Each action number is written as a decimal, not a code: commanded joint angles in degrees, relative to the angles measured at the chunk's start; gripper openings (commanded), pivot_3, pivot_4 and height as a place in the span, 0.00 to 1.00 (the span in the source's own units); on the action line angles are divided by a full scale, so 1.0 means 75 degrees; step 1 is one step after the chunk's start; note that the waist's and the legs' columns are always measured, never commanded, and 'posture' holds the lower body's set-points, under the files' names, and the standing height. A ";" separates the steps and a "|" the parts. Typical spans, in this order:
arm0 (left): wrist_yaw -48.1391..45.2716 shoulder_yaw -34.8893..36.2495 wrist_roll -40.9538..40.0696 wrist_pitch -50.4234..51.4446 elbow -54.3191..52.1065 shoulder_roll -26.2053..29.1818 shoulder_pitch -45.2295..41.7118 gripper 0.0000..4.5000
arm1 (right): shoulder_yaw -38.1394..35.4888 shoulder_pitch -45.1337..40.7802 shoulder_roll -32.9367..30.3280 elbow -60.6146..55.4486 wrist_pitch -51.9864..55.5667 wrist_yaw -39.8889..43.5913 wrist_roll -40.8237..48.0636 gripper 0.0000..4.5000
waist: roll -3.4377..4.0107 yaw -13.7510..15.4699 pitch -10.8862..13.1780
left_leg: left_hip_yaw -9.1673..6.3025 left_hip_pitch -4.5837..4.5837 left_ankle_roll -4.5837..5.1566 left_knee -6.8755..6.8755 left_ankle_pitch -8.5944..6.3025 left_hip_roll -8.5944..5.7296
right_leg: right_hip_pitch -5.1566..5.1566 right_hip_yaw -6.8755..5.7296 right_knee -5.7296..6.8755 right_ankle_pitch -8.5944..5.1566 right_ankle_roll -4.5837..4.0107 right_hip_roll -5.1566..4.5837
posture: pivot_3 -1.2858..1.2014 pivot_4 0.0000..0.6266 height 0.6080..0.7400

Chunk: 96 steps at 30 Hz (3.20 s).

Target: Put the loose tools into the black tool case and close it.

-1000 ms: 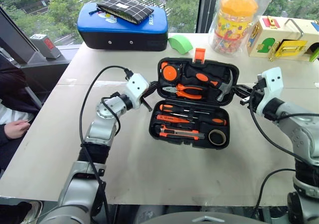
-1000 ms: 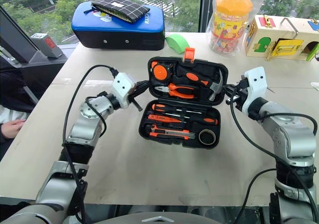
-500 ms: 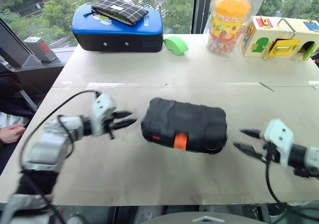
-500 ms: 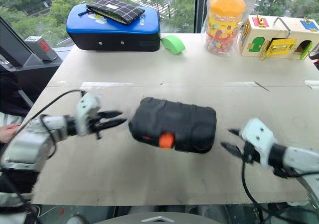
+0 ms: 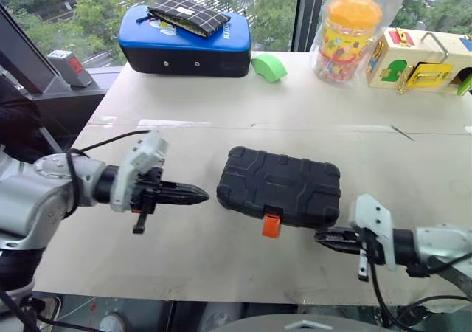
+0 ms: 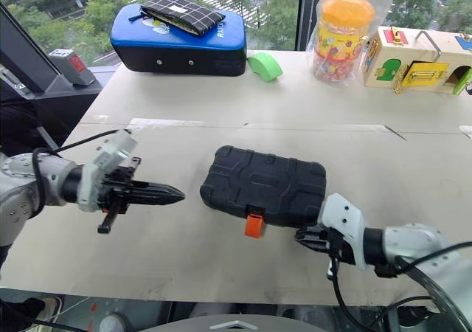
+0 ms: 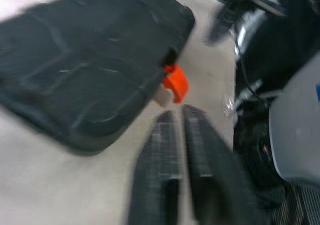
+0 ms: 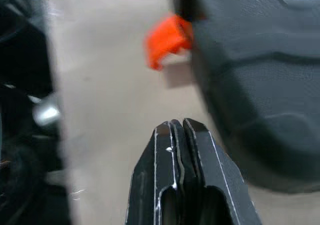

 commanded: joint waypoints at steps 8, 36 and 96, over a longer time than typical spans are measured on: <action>0.1463 -0.0462 0.0339 -0.0150 -0.0454 -0.1046 -0.0689 0.01 | 0.0014 -0.2922 0.1852 0.2677 0.0759 -0.3011 -0.1311 0.00 | -0.0001 -0.0028 0.0064 | 0.0046 0.0040 -0.0001 0.0039 0.0006 -0.0013 | 0.0019 0.0045 -0.0004 0.0047 -0.0060 0.0011 | 0.52 0.24 1.00; 0.4936 -0.2939 0.5979 -0.5057 1.0537 -0.5334 -0.7943 0.01 | 0.0307 -0.3656 0.2546 0.2935 0.1520 -0.3597 -0.1982 0.00 | -0.0008 -0.0033 0.0043 | -0.0001 -0.0118 -0.0027 0.0075 0.0059 -0.0052 | -0.0119 -0.0051 0.0040 0.0081 -0.0012 0.0049 | 0.52 0.24 1.00; 0.6604 -0.0490 0.5371 -0.0607 0.4063 -0.6275 -0.3435 0.02 | 0.1127 -0.7440 0.2759 0.8294 0.0949 -0.3435 -0.3370 0.00 | -0.0011 -0.0201 0.0031 | 0.0016 -0.0094 -0.0030 0.0085 0.0061 -0.0053 | -0.0131 -0.0034 0.0133 0.0076 -0.0006 0.0011 | 0.52 0.24 1.00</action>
